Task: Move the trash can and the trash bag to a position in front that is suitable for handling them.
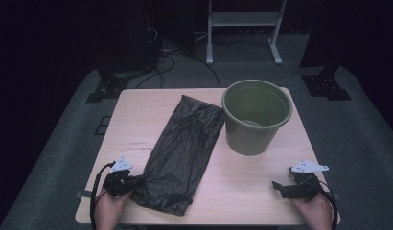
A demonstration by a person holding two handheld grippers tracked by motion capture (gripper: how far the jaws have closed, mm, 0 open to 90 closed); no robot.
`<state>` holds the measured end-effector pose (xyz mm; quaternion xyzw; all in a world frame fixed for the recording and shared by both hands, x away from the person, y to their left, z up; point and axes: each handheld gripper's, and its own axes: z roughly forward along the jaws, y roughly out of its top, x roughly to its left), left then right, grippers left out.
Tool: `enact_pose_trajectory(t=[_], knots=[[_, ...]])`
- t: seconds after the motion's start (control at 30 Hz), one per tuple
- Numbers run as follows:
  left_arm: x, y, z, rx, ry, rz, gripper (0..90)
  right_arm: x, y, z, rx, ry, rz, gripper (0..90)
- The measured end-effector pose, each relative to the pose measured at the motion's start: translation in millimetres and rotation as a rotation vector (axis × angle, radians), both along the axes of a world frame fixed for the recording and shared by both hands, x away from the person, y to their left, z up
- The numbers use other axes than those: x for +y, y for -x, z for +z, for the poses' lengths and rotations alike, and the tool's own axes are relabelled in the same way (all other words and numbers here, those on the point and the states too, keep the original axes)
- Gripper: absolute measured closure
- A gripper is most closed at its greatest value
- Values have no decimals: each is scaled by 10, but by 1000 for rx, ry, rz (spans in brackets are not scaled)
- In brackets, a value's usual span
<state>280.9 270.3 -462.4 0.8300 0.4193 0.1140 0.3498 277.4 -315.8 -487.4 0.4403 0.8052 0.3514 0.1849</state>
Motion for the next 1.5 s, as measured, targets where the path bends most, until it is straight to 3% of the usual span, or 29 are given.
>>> enact_pose_trajectory(t=[0.2,0.3,0.43,0.57,0.6,0.63,0.93,1.17,1.4,1.47,1.5], knots=[[184,265,-35,15,-17,9,898,0,0,0,0,0,0,101],[244,324,-50,7,-1,2,885,0,0,0,0,0,0,101],[282,364,-26,-6,0,10,736,0,0,0,0,0,0,101],[289,378,63,-36,9,31,469,0,0,0,0,0,0,101],[286,375,93,-47,6,35,469,0,0,0,0,0,0,101],[272,365,142,-58,-3,42,376,0,0,0,0,0,0,101],[-102,192,374,-114,-6,12,186,0,0,0,0,0,0,101],[-477,-58,381,-117,-4,-14,7,0,0,0,0,0,0,101],[-696,-343,271,-109,-18,-9,37,0,0,0,0,0,0,101],[-784,-477,186,-87,-37,-2,38,0,0,0,0,0,0,101],[-784,-477,186,-87,-37,-2,38,0,0,0,0,0,0,101]])
